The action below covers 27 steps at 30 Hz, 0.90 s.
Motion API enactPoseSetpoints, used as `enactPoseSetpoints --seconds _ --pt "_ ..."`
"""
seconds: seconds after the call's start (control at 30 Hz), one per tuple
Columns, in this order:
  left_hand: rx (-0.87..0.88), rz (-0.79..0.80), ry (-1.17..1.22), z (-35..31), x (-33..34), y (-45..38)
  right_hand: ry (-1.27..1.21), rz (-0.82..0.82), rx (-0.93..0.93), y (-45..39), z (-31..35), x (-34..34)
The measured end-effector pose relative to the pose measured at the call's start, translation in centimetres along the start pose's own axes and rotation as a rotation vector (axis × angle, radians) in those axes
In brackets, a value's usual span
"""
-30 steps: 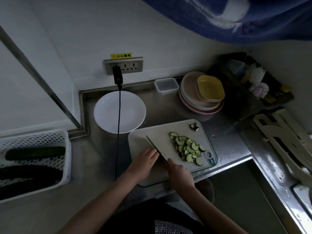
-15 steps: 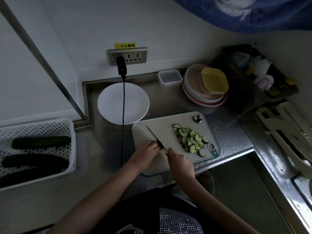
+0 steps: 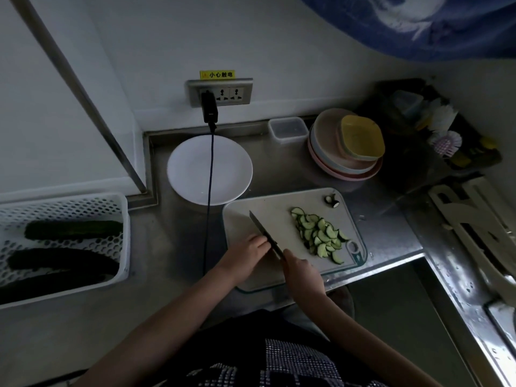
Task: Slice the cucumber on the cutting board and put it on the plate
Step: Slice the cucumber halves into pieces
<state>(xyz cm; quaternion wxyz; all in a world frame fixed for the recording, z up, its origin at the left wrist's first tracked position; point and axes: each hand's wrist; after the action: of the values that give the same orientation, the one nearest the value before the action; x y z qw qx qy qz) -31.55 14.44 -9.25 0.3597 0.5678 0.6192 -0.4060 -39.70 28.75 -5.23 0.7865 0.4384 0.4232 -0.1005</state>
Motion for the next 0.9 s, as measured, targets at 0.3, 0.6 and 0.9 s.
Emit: enactPoseSetpoints --seconds 0.3,0.6,0.9 --pt "0.008 0.018 -0.067 0.9 1.8 0.5 -0.185 0.071 0.015 -0.3 -0.5 -2.3" --pt "0.008 -0.051 -0.090 0.4 1.4 0.2 -0.208 -0.103 -0.020 1.1 0.7 -1.9" --pt "-0.072 0.006 -0.068 -0.3 0.4 0.6 -0.019 -0.076 -0.029 0.5 0.4 -0.5"
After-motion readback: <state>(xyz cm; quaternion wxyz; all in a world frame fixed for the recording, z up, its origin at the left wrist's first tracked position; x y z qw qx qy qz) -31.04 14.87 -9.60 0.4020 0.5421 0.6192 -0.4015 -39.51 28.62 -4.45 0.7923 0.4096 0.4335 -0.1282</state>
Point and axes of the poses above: each hand's wrist, its own y-axis away from the middle knuckle, its own x-axis out of the palm, z = x × y, and after that the axes turned 12 degrees about z, right-handed
